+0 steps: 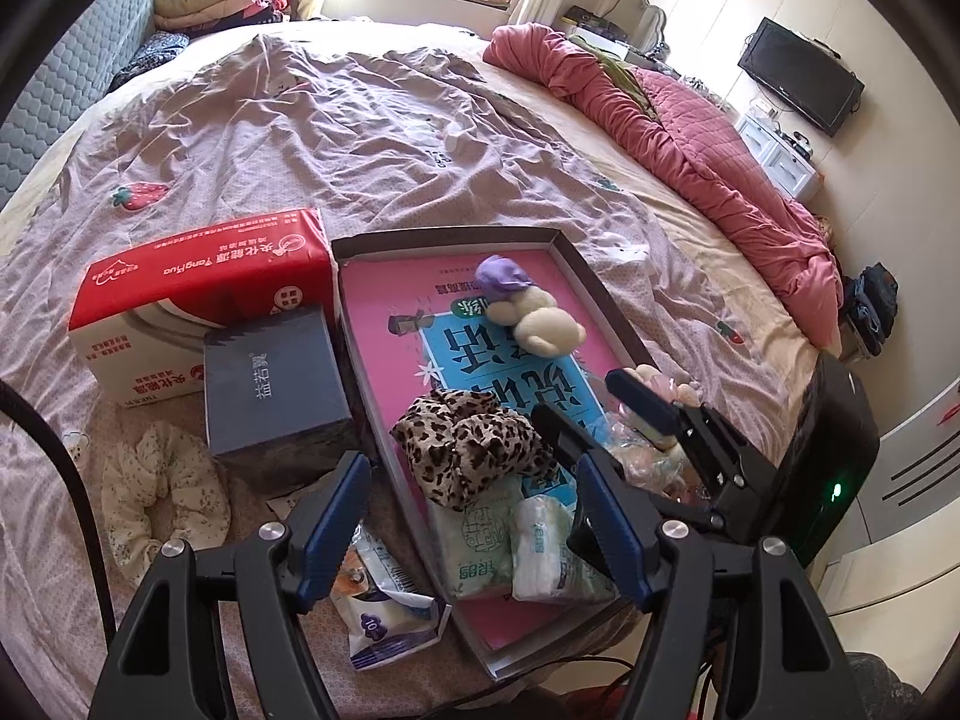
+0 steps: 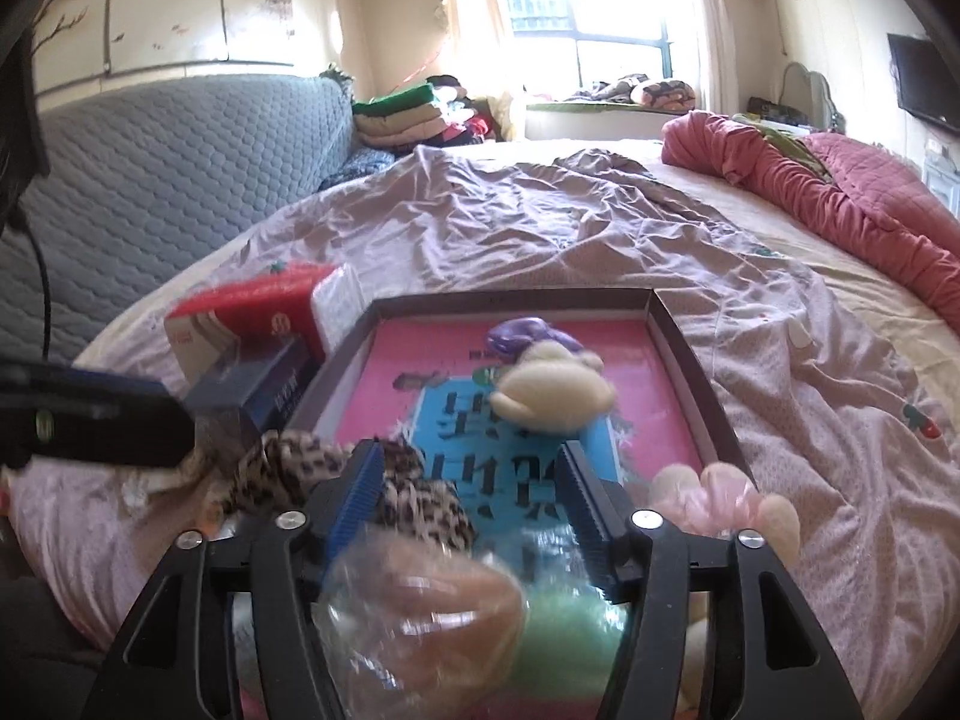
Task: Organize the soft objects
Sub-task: 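Move both tools back toward the cream scrunchie and wipes packet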
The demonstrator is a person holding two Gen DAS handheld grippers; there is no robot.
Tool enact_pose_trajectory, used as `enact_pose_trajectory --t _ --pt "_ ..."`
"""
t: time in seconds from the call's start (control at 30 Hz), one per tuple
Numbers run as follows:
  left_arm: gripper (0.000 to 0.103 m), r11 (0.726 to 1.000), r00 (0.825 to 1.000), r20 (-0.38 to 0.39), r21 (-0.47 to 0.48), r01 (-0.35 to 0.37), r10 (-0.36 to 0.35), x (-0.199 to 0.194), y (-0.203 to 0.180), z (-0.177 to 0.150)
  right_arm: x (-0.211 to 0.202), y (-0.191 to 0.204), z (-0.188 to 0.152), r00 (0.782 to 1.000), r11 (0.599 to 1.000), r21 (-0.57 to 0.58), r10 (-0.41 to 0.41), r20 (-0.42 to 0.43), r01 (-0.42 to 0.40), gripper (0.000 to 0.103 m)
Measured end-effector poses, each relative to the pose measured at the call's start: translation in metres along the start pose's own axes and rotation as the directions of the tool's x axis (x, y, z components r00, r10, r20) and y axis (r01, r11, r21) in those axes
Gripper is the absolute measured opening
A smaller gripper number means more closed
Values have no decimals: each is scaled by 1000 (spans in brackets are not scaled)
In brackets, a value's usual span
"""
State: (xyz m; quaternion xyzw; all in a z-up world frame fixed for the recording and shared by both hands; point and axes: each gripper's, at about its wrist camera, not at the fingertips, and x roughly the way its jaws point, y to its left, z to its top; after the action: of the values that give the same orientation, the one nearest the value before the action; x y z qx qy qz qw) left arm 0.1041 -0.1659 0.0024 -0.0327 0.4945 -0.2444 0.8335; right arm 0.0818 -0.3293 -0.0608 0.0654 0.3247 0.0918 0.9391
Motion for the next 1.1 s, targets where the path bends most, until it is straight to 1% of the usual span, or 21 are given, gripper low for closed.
enact_pose_trajectory --t 0.03,0.17,0.33,0.5,0.77,0.87,1.1 --pt "71 1000 1000 3 1 0 0 -1 1 0 0 0 1 1000 1000 2 0 1 0 71" --pt "71 1000 1000 13 3 -2 2 -7 2 0 -3 2 7 1000 1000 -5 -13 3 13 73" --pt "71 1000 1000 28 5 -7 7 -15 2 -1 -12 2 13 1000 1000 3 -8 17 8 76" --pt "74 999 998 47 18 -37 36 -23 2 -3 -29 3 20 999 1000 6 -20 38 19 77" --pt "75 997 995 73 26 -72 70 -38 1 -7 -64 12 32 997 999 30 -26 67 24 78" --pt "76 996 993 75 25 -88 86 -44 2 -9 -77 17 38 998 999 37 -12 68 9 78" --pt "77 988 985 88 24 -154 151 -63 13 -14 -99 40 51 997 1000 15 25 77 -26 79"
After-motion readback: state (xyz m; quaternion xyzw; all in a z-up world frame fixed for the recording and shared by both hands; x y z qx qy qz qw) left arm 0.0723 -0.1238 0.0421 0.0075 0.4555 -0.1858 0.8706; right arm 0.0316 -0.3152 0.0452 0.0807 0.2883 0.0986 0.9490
